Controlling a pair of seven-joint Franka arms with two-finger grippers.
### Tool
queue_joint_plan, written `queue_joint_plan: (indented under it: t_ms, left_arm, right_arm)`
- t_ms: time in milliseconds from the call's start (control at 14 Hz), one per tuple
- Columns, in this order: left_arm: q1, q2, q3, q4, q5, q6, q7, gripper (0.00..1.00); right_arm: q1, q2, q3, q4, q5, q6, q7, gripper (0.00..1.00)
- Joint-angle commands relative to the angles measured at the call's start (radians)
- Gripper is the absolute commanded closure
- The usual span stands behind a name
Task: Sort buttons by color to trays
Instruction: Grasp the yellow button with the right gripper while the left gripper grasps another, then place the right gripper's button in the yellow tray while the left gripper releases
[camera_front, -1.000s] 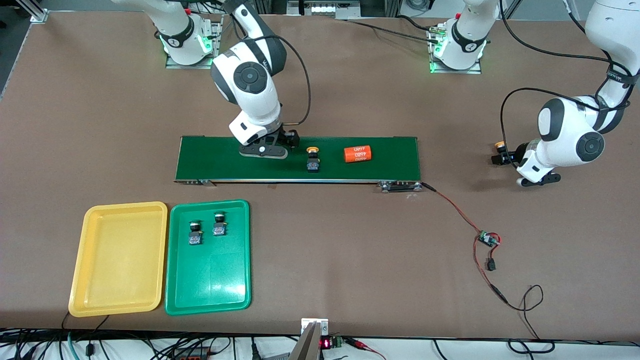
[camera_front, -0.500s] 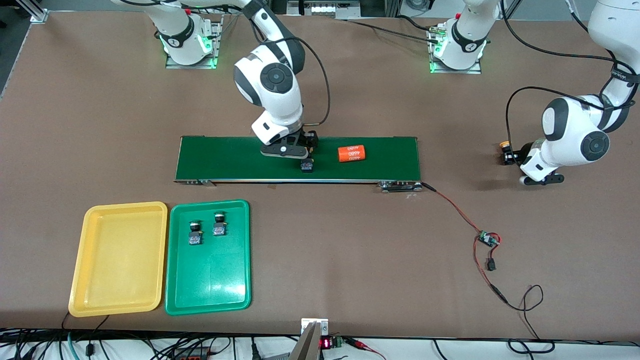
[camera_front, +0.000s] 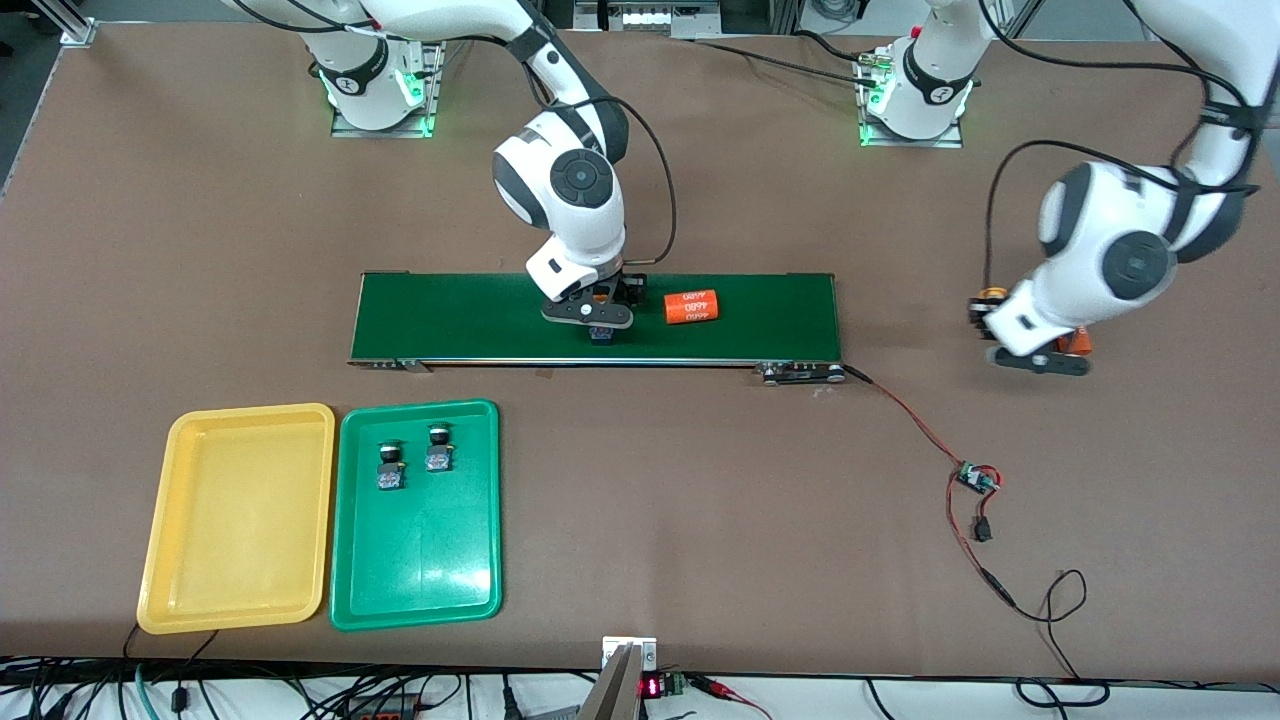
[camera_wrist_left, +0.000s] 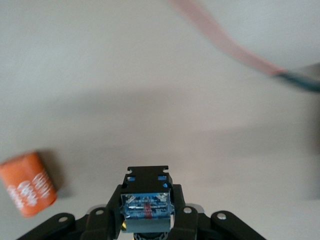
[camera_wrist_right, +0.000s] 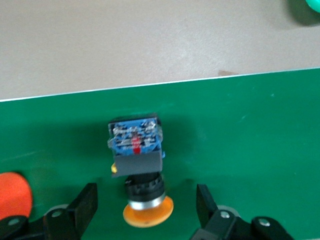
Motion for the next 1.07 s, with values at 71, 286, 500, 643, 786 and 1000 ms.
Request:
queue_joint_plan:
  t_ms: [71,286,500,643,786,1000]
  left_arm:
    - [-0.087,-0.009,-0.070,0.094,-0.040,-0.023,-0.026,1.00]
    - [-0.173,0.029,-0.069,0.102,-0.188,-0.010,-0.054,1.00]
    - [-0.253,0.074,-0.069,0.103,-0.191,0.013,-0.153,1.00]
    - [-0.312,0.118,-0.066,0.128,-0.185,0.014,-0.263,1.00]
    - [-0.334,0.155,-0.066,0.148,-0.182,0.014,-0.385,1.00]
    - [-0.336,0.175,-0.064,0.168,-0.179,0.016,-0.407,0.98]
  right_arm:
    - [-0.009,0.040,-0.007,0.030,-0.061,0.009,0.008,0.37]
    - [-0.025,0.039,-0.010,0.032,-0.064,0.010,-0.015,0.79]
    - [-0.082,0.000,-0.010,0.044,-0.063,-0.020,-0.074,0.95]
    - [-0.137,-0.033,-0.010,0.056,-0.064,-0.059,-0.106,0.95]
    - [-0.215,-0.052,-0.010,0.097,-0.061,-0.135,-0.223,0.95]
    - [-0.372,-0.055,-0.010,0.148,-0.061,-0.194,-0.408,0.94]
